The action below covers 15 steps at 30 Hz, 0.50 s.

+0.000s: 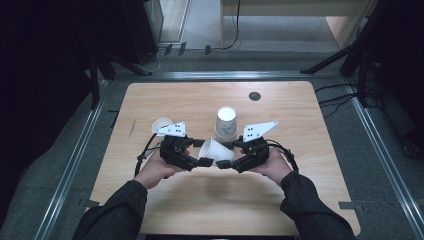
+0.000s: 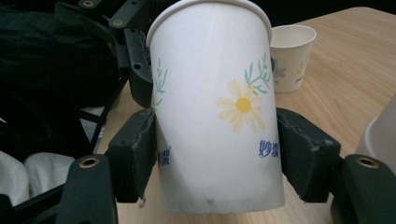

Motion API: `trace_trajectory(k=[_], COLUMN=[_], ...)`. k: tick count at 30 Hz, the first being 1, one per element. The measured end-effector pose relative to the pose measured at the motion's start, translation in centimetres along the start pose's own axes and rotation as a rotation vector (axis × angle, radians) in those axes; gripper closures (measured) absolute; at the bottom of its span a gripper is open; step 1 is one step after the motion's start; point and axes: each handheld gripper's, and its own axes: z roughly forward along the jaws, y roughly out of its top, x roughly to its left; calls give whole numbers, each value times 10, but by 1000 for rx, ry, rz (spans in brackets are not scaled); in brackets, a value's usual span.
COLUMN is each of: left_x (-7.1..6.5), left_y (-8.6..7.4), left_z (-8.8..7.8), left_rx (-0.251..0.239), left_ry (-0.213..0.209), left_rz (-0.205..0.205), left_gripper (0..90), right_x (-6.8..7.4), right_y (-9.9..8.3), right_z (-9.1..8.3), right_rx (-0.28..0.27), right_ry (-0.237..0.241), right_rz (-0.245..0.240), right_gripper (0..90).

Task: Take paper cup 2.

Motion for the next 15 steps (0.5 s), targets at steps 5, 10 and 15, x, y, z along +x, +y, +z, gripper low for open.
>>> trace_trajectory(k=[5,10,15], left_x=[-1,-1,0], left_y=[0,0,-1], left_z=[0,-1,0], left_rx=[4,8,13], left_ry=[-1,1,-6], left_rz=[11,21,15], left_gripper=[217,224,216], right_x=[0,-1,0], right_y=[0,-1,-1], right_z=[0,1,1], right_rx=[3,11,15], right_ry=[5,6,8], right_rz=[1,1,-2], right_gripper=[337,337,337])
